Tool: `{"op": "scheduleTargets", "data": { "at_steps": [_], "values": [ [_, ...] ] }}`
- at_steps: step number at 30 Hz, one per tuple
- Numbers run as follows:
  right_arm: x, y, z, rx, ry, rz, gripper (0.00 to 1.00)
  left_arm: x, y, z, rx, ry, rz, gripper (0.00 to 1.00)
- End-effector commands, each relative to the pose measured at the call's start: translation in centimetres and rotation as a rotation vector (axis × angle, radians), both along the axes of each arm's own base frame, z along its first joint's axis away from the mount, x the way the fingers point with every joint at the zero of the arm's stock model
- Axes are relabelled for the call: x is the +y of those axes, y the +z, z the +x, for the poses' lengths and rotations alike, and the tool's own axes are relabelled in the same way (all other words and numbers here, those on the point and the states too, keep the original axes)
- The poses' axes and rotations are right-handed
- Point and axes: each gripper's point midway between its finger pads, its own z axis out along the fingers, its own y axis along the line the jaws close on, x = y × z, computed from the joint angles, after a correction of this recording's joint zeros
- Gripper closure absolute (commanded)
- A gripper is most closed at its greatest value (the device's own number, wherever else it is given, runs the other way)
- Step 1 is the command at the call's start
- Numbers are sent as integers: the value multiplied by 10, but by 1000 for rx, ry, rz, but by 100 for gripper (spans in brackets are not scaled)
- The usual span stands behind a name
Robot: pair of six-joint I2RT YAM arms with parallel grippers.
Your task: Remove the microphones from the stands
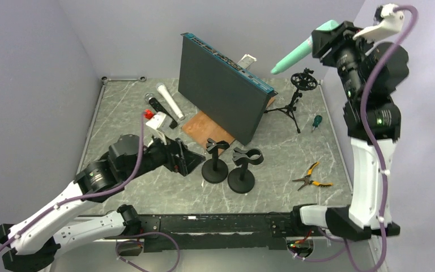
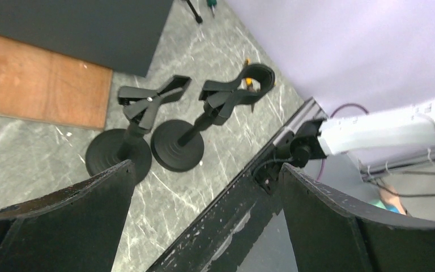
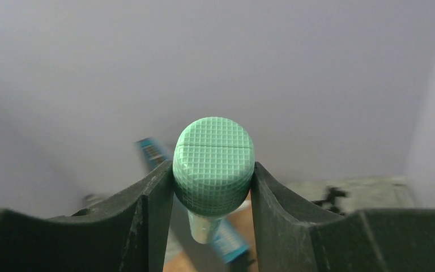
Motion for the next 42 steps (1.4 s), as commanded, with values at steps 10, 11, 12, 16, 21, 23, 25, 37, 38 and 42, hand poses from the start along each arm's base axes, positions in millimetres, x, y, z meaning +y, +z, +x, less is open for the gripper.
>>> {"op": "scheduleTargets", "data": {
  "at_steps": [10,11,12,16,21,23,25,37,38,42],
  "values": [
    [177,-28,-97,21,988,378,100,83,98,4,-179,213,117,1],
    [190,-38,-100,46,994,356,100,77,104,3,-171,186,124,1],
    [204,-50,-102,76,1008,334,100,73,109,0,-169,163,122,1],
    [250,-88,-116,204,1151,337,100,66,109,8,-177,163,144,1],
    [289,-122,-136,302,1258,330,100,54,82,16,-156,148,195,1],
    [296,-131,-139,323,1254,318,100,47,70,16,-127,129,201,3],
    [302,-139,-142,343,1262,307,100,38,62,16,-111,105,194,6],
    [319,-159,-146,394,1269,300,100,-8,40,13,-71,-50,162,35],
    [320,-159,-146,395,1270,299,100,-10,38,14,-68,-53,165,39],
    [320,-158,-146,389,1262,293,100,-10,30,18,-55,-38,194,61]
  ]
}}
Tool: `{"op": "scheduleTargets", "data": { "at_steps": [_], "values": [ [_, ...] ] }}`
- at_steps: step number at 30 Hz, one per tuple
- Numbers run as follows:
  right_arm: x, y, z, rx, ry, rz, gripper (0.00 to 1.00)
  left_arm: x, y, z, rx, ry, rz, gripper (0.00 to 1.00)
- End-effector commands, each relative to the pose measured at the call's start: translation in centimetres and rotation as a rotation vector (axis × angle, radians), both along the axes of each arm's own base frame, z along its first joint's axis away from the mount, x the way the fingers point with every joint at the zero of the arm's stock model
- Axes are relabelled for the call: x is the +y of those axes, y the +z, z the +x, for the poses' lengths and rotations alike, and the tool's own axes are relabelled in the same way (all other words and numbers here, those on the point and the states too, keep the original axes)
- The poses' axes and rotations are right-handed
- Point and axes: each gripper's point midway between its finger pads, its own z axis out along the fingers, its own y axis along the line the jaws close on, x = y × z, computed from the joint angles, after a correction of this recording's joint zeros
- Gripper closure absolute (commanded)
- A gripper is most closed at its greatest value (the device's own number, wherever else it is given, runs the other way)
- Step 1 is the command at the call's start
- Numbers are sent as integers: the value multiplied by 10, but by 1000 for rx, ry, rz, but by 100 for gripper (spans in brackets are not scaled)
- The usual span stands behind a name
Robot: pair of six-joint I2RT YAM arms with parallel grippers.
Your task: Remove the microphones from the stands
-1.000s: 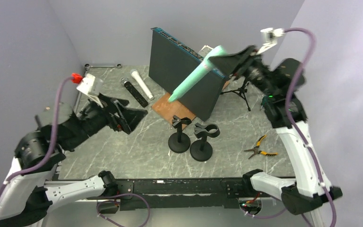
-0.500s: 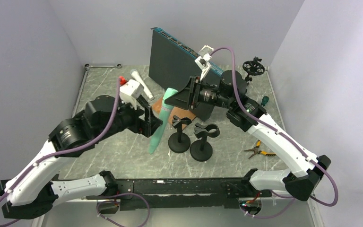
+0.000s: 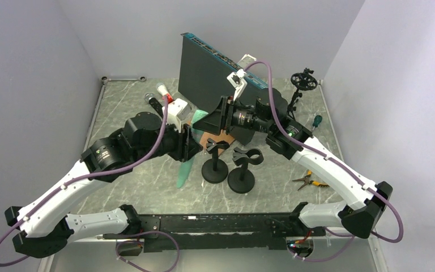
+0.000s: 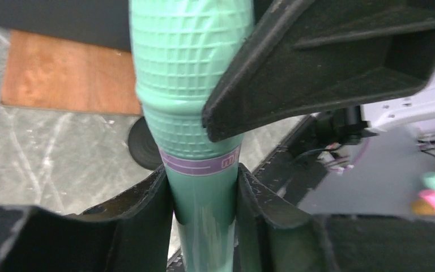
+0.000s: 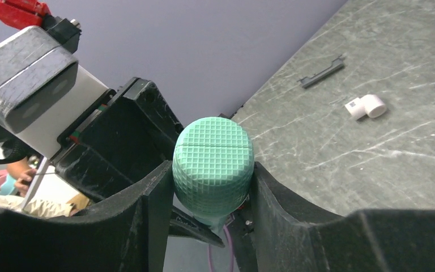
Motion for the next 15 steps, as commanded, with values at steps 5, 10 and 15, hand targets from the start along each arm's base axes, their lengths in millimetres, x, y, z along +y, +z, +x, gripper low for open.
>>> {"op": "scheduleTargets", "data": {
  "at_steps": [5,10,15],
  "values": [
    [1,22,3,-74,-28,41,100,-2,8,8,-35,25,-26,84],
    [-4,18,11,-85,-88,5,77,5,5,13,-46,68,-15,100],
    [-18,18,21,-120,-172,-50,32,10,6,15,-54,96,-40,100]
  ]
}}
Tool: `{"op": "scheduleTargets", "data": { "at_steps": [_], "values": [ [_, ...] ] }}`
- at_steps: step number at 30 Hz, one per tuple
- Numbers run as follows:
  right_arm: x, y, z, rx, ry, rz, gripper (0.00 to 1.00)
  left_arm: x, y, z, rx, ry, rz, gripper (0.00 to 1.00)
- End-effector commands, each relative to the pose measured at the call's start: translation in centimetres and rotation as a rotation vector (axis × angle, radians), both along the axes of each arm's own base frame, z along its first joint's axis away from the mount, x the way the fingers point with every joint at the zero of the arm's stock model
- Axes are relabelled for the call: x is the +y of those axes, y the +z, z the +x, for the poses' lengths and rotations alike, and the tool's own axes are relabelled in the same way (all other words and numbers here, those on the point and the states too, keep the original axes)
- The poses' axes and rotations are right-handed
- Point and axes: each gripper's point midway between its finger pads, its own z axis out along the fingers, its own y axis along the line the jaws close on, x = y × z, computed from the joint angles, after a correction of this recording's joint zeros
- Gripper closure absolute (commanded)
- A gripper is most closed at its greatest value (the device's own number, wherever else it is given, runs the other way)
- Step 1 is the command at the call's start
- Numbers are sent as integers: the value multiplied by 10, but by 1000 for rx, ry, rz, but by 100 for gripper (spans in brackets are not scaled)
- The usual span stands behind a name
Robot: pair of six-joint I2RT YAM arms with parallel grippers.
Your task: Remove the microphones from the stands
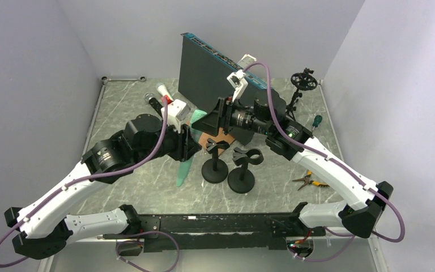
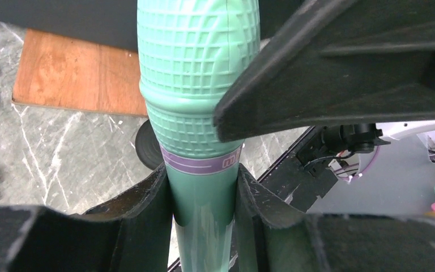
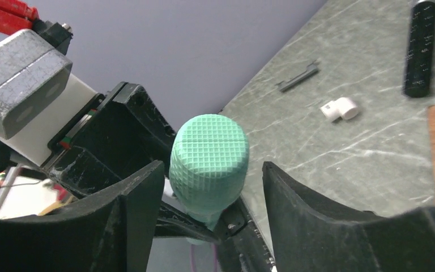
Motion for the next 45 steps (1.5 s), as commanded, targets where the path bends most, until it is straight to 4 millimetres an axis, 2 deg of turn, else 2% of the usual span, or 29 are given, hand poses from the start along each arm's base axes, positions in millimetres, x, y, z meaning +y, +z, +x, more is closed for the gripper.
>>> {"op": "scheduleTargets", "data": {
  "at_steps": [1,3,6,11,15,20,23,25,30,37,41,45],
  "values": [
    [-21,25,15,-95,-132,-21,25,8,14,9,-49,60,-56,100],
    [-30,28,19,-115,-179,-40,11,11,13,12,-39,64,-68,100],
    [-45,33,26,-150,-260,-72,1,18,8,20,-21,91,-80,100],
    [-86,41,40,-193,-468,-104,0,37,-7,40,30,176,-113,100],
    [-107,51,36,-226,-535,-74,0,69,-36,69,128,339,-134,100],
    [-107,58,32,-254,-515,-67,0,106,-70,103,237,510,-228,100],
    [-103,59,33,-255,-501,-77,0,126,-89,125,323,595,-355,100],
    [-100,62,31,-262,-482,-66,0,147,-105,144,385,680,-427,100],
    [-93,71,26,-284,-436,-39,0,188,-142,183,502,860,-416,100],
    [-109,67,23,-285,-486,-49,0,210,-165,230,581,962,-445,100],
    [-123,67,20,-282,-526,-66,0,226,-169,256,557,1008,-409,100],
    [-136,67,18,-276,-567,-74,0,229,-175,275,564,997,-388,100]
  ]
}}
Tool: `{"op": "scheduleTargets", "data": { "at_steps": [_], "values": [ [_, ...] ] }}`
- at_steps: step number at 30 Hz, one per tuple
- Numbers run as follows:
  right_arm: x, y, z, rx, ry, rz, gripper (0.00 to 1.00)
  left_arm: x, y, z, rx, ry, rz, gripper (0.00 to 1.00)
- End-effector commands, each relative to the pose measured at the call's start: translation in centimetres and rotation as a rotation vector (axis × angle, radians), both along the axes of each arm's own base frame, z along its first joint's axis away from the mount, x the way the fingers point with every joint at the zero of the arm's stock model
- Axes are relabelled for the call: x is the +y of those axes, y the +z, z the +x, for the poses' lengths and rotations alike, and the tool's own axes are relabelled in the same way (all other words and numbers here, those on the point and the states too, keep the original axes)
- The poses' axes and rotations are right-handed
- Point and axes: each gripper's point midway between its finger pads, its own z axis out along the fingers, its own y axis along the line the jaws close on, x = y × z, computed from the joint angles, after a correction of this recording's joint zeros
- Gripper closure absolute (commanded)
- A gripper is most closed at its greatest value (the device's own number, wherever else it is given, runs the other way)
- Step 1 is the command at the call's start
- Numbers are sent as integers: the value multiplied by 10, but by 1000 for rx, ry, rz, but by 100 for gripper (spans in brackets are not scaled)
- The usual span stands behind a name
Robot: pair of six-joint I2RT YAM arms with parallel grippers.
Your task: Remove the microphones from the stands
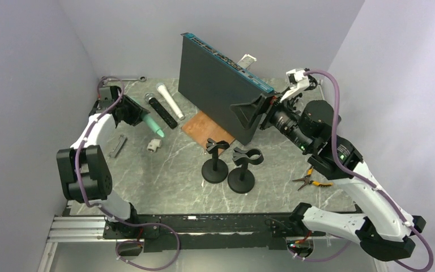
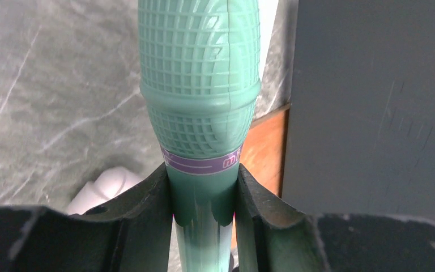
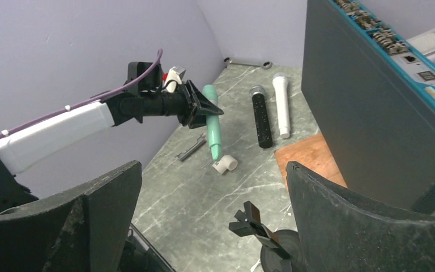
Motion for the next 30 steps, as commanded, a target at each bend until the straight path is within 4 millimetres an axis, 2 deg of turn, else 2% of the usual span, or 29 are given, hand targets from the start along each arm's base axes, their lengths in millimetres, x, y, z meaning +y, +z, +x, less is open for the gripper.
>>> {"op": "scheduleTargets", "data": {
  "at_steps": [1,4,11,15,21,25,30],
  "values": [
    [-21,8,-1,-21,-74,5,0,8,18,32,-78,8,22,100],
    [-24,8,-1,-16,-87,2,0,8,8,42,-87,-2,18,98],
    [-18,5,6,7,-93,-17,0,3,-23,56,-55,-60,7,80],
    [-16,-1,11,21,-107,-33,0,2,-37,63,-51,-75,-20,76],
    [-16,-1,13,32,-115,-27,0,8,-52,73,-31,-87,-50,76],
    [-14,-3,14,43,-116,-21,0,8,-61,76,-20,-92,-83,72],
    [-11,-5,16,54,-115,-21,0,2,-67,77,-11,-103,-131,58]
  ]
}}
